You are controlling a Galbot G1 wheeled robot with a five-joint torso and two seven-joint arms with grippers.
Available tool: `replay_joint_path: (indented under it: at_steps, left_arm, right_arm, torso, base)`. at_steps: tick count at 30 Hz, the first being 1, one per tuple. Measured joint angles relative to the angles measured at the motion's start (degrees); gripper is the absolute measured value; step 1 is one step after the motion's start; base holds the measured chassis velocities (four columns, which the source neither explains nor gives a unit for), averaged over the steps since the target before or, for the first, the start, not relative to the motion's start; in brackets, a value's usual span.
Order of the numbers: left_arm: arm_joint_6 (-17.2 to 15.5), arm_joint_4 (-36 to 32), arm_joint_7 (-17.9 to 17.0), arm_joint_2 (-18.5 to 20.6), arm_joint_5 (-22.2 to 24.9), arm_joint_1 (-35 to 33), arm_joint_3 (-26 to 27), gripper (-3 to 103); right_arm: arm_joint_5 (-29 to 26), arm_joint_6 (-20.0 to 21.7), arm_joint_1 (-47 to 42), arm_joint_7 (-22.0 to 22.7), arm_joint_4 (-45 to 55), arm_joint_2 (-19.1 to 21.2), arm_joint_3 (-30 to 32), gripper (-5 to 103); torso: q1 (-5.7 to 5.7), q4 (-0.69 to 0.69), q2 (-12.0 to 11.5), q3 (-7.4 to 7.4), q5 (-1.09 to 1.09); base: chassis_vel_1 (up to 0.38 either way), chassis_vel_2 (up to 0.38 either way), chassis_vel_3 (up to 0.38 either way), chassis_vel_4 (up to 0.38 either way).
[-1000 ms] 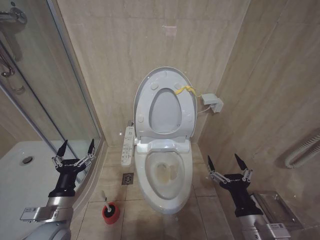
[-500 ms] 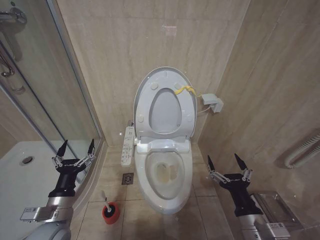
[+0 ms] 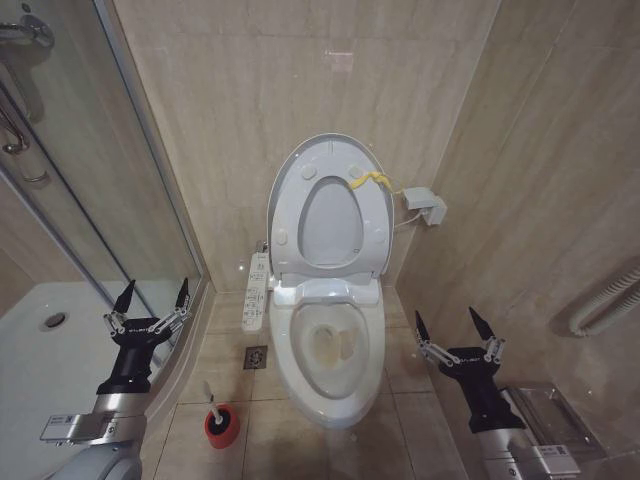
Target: Open the toilet lid, clean the toilet bowl with a toilet brush, close the toilet lid, and flush.
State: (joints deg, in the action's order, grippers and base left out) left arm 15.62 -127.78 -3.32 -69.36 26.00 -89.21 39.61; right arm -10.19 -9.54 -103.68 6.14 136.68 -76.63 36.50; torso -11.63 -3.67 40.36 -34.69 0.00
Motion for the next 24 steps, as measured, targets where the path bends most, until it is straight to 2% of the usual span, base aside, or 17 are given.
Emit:
replay_joint_path:
  at_steps: [7, 11, 12, 15, 16, 18, 19, 22, 23, 24]
  left_arm:
    - [-0.1, 0.0, 0.0, 0.0, 0.0, 0.0, -0.1, 100]
    - [-1.4, 0.0, 0.0, -0.4, -0.1, 0.1, -0.8, 100]
    - [-2.4, -0.1, 0.1, -0.7, -0.2, 0.1, -1.3, 100]
    - [-8.5, -0.7, 0.7, -2.4, -1.0, 0.1, -4.5, 100]
    - [-8.5, -0.7, 0.7, -2.4, -1.0, 0.1, -4.5, 100]
    - [-12.6, -1.1, 1.0, -3.5, -1.4, 0.2, -6.6, 100]
    - [-12.6, -1.1, 1.0, -3.5, -1.4, 0.2, -6.6, 100]
    - [-18.9, -1.7, 1.5, -5.2, -2.2, 0.2, -9.7, 99]
    - [-18.9, -1.7, 1.5, -5.2, -2.2, 0.2, -9.7, 99]
    - [-21.1, -1.9, 1.7, -5.8, -2.5, 0.2, -10.9, 99]
  right_arm:
    - [0.0, 0.0, 0.0, 0.0, 0.0, 0.0, 0.0, 100]
    - [0.0, 0.0, 0.0, 0.0, 0.0, 0.0, 0.0, 100]
    - [0.0, 0.0, 0.0, 0.0, 0.0, 0.0, 0.0, 100]
    - [0.0, 0.0, 0.0, 0.0, 0.0, 0.0, 0.0, 100]
    - [0.0, 0.0, 0.0, 0.0, 0.0, 0.0, 0.0, 100]
    - [0.0, 0.0, 0.0, 0.0, 0.0, 0.0, 0.0, 100]
    - [0.0, 0.0, 0.0, 0.0, 0.0, 0.0, 0.0, 100]
    - [0.0, 0.0, 0.0, 0.0, 0.0, 0.0, 0.0, 100]
    - [0.0, 0.0, 0.0, 0.0, 0.0, 0.0, 0.0, 100]
    - [0.0, 0.0, 0.0, 0.0, 0.0, 0.0, 0.0, 100]
  torso:
    - [0.00, 0.00, 0.0, 0.00, 0.00]
    - [0.00, -0.02, 0.0, 0.00, 0.02]
    - [0.00, -0.01, 0.0, 0.00, 0.01]
    - [0.00, -0.01, 0.0, 0.00, 0.00]
    - [0.00, -0.01, 0.0, 0.00, 0.00]
    - [0.00, -0.01, 0.0, 0.00, 0.00]
    - [0.00, -0.01, 0.0, 0.00, 0.00]
    - [0.00, 0.00, 0.0, 0.00, 0.01]
    - [0.00, 0.00, 0.0, 0.00, 0.01]
    - [0.00, 0.00, 0.0, 0.00, 0.01]
  base:
    - [0.000, 0.000, 0.000, 0.000]
    - [0.000, 0.000, 0.000, 0.000]
    - [0.000, 0.000, 0.000, 0.000]
    - [0.000, 0.000, 0.000, 0.000]
    - [0.000, 0.000, 0.000, 0.000]
    - [0.000, 0.000, 0.000, 0.000]
    - [0.000, 0.000, 0.000, 0.000]
    - [0.000, 0.000, 0.000, 0.000]
    - [0.000, 0.000, 0.000, 0.000]
    - [0.000, 0.000, 0.000, 0.000]
